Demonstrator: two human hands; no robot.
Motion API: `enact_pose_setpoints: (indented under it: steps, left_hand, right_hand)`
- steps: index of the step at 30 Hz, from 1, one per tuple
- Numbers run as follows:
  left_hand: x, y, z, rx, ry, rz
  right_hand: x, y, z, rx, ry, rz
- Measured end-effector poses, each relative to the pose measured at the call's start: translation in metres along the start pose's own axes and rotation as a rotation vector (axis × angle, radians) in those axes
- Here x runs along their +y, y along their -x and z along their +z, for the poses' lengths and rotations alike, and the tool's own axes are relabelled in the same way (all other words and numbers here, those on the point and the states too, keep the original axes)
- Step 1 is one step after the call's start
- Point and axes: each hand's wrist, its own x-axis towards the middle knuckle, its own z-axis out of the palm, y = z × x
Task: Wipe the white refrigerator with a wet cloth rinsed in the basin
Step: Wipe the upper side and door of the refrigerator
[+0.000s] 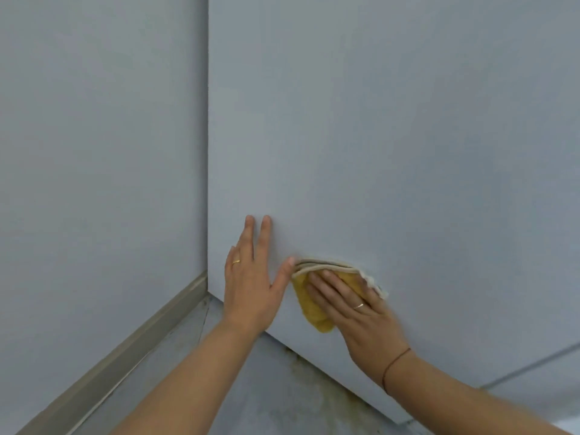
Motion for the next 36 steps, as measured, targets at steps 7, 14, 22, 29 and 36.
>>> enact_pose_setpoints:
  steps: [7,14,22,29,36]
  left_hand:
    - [0.046,0.005,-0.002,0.047,0.006,0.048]
    - [0.121,-0.023,-0.017,0.121,-0.039,0.114]
    - [0.227,-0.089,-0.123,0.129,-0.119,0.192]
    - [0.344,-0.161,-0.243,0.168,-0.128,0.272]
    - [0.485,-0.222,-0.333,0.173,-0.152,0.360]
  right_hand:
    - [0.081,0.088,-0.039,0.078,0.068,0.164]
    - [0.138,0.067,-0.094,0.230,0.086,0.288]
    - [0.245,-0.001,-0.201,0.322,0.138,0.344]
    - [0.362,-0.040,-0.318,0.455,0.173,0.493]
    - [0.482,-0.075,-0.430,0.627,0.001,0.464]
